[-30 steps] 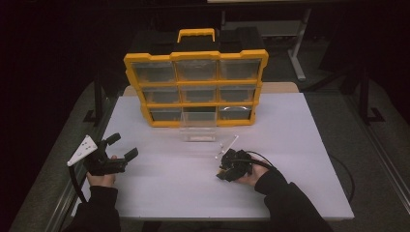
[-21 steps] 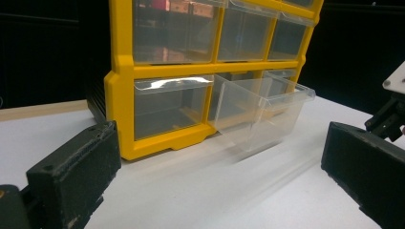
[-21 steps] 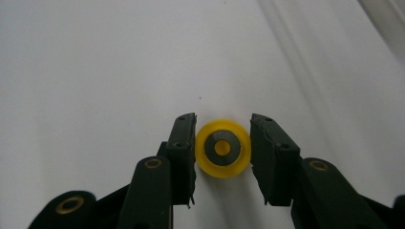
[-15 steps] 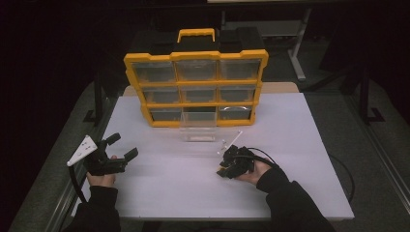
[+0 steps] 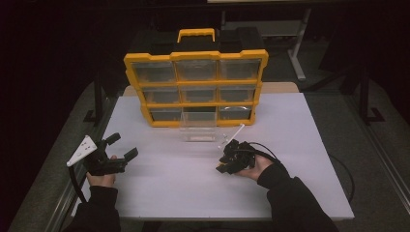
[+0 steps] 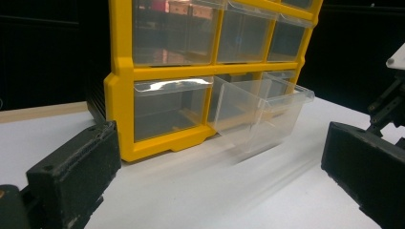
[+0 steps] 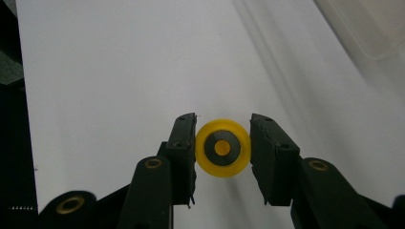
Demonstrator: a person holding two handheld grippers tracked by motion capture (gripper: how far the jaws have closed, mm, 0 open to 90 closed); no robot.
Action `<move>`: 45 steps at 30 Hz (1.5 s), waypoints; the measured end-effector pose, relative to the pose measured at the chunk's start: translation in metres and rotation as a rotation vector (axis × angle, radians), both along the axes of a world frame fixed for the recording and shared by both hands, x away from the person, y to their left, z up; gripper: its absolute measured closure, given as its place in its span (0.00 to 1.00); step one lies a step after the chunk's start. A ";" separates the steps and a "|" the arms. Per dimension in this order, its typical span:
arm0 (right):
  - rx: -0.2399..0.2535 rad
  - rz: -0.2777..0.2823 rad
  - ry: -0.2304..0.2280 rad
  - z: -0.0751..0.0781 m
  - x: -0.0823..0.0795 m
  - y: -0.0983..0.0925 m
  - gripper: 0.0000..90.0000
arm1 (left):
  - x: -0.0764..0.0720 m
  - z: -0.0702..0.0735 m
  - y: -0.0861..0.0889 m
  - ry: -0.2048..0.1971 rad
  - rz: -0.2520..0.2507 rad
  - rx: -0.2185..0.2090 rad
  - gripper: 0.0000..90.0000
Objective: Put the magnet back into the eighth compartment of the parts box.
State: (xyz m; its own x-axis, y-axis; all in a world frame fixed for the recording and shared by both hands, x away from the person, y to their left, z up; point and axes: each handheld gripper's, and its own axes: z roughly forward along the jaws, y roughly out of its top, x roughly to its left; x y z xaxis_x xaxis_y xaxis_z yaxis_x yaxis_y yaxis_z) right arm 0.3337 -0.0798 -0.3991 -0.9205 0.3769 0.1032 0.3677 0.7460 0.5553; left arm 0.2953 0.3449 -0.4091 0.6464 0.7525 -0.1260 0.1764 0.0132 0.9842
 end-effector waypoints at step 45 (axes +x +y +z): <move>0.047 -0.019 -0.040 0.068 0.039 0.009 0.68 | 0.000 0.000 0.000 -0.001 -0.005 0.004 0.00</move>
State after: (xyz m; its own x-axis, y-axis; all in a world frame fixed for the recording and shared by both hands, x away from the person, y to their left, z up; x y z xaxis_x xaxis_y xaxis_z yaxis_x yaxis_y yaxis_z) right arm 0.3729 -0.0704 -0.3312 -0.9168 0.3904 0.0844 0.3586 0.7117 0.6040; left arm 0.2957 0.3445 -0.4091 0.6501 0.7499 -0.1224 0.1754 0.0086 0.9845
